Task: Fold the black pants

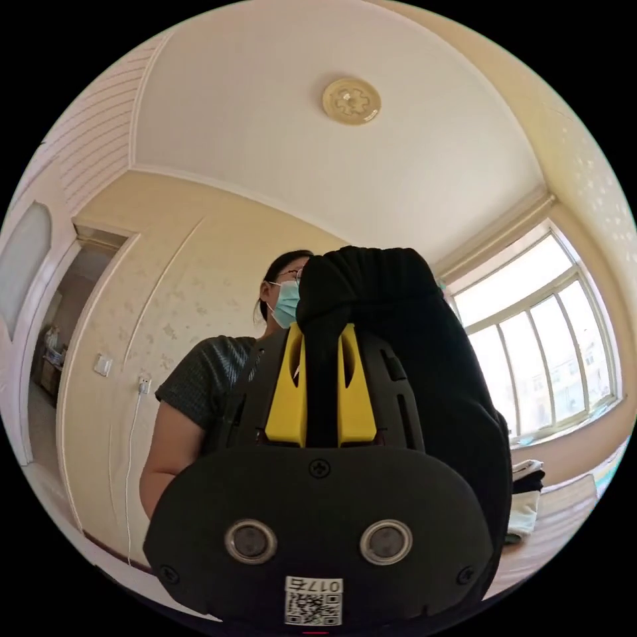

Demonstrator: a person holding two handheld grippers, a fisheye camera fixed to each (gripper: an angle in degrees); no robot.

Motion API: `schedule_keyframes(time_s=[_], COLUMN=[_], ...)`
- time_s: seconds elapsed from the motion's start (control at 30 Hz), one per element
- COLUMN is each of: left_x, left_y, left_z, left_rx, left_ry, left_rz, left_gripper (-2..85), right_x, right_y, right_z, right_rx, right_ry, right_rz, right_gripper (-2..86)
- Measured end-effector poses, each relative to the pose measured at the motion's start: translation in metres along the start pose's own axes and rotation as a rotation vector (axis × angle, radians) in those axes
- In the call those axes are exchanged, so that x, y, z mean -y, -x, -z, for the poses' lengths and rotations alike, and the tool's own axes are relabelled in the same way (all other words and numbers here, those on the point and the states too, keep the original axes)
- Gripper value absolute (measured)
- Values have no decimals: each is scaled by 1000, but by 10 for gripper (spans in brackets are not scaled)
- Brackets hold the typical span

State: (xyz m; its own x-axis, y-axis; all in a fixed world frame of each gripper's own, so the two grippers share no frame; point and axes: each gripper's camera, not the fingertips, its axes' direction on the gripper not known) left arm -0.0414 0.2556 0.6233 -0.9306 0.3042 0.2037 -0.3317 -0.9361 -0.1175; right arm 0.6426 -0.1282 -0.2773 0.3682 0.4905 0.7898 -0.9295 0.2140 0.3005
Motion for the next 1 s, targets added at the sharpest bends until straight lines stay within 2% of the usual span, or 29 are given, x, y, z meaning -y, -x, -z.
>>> schedule_keyframes(time_s=[0.13,0.2,0.27,0.3,0.33,0.37,0.47,0.53,0.57,0.63,0.73,0.77,0.87,0.93,1.0], left_x=[-4,-9,-18,-21,-27,-33,-49,-58,-64,-70,-63,-57,-38,-26,-20], left_y=[16,19,6,2,-7,-12,-14,-4,2,0,-39,-60,-96,-110,-122], left_z=[-58,-74,-92,-97,-104,-106,-96,-89,-83,-72,-50,-42,-31,-29,-28], left_rx=[-93,-233,-518,-586,-632,-551,-367,-310,-299,-239,-43,39,85,52,54], left_ry=[160,191,246,262,280,261,141,81,27,-48,-148,-179,-223,-222,-239], left_rz=[62,42,-59,-85,-118,-127,-81,33,102,148,24,-36,-154,-183,-194], left_gripper=[240,238,206,198,148,67,47,43,41,39,40,40,42,42,42], right_x=[-32,-45,-58,-68,-77,-82,-91,-74,-68,-52,-56,-61,-99,-133,-154], right_y=[-26,-32,-39,-46,-53,-55,-41,-16,-9,22,46,51,77,90,90], right_z=[-20,-20,-14,-7,0,4,25,28,27,11,-23,-28,-28,-7,6], right_rx=[246,258,248,272,279,268,-28,-386,-477,-895,-1238,-1251,-1187,-1021,-901], right_ry=[-76,-143,-221,-270,-314,-337,-388,-256,-216,-43,190,196,34,-167,-284], right_rz=[-3,-19,-53,-78,-117,-133,-170,-256,-270,-301,-267,-241,-132,-58,-21], right_gripper=[70,70,68,67,66,66,69,78,79,78,75,75,68,115,157])
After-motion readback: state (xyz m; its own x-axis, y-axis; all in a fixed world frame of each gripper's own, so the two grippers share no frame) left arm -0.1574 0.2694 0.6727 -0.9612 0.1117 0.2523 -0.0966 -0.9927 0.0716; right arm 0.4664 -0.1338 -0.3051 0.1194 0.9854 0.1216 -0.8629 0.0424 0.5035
